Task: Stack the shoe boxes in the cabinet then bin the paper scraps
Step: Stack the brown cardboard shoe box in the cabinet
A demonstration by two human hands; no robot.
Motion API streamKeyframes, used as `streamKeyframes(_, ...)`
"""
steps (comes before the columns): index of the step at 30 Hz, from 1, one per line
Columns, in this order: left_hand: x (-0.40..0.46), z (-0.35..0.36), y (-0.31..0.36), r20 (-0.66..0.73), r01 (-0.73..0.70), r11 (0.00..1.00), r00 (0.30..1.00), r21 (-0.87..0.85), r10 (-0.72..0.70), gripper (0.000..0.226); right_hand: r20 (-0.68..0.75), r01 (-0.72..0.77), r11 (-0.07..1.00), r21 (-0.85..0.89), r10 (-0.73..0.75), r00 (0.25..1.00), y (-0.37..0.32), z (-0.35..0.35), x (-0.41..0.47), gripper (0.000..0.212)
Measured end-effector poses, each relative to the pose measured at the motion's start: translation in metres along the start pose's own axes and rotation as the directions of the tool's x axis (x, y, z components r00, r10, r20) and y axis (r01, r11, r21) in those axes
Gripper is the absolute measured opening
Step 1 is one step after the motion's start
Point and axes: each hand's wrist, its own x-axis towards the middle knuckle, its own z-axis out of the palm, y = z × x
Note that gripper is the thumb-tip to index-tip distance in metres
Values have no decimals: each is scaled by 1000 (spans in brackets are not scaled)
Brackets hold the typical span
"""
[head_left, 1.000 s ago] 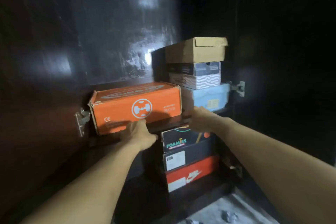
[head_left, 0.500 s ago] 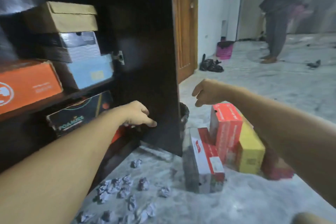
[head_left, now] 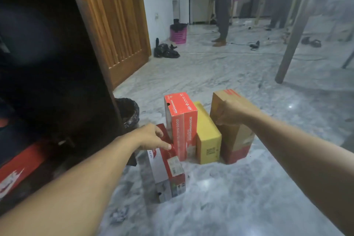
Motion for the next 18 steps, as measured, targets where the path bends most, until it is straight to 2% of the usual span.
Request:
streamKeyframes(2, 24, 11, 14, 33, -37, 999, 999, 33, 36, 65, -26, -83, 996, 20, 83, 996, 28, 15, 14, 16)
streamKeyframes(7, 76, 39, 53, 63, -115, 992, 992, 42, 112, 57, -126, -200, 976, 86, 210, 970, 87, 43, 46, 39)
streamKeyframes(13, 122, 95, 94, 161, -148, 989, 976, 0, 146, 77, -44, -244, 960, 140, 253, 967, 117, 67, 68, 72)
streamKeyframes(18, 144, 122, 114, 151, -147, 986, 976, -75, 157, 76, -81, -253, 940, 229, 277, 957, 126, 77, 77, 70)
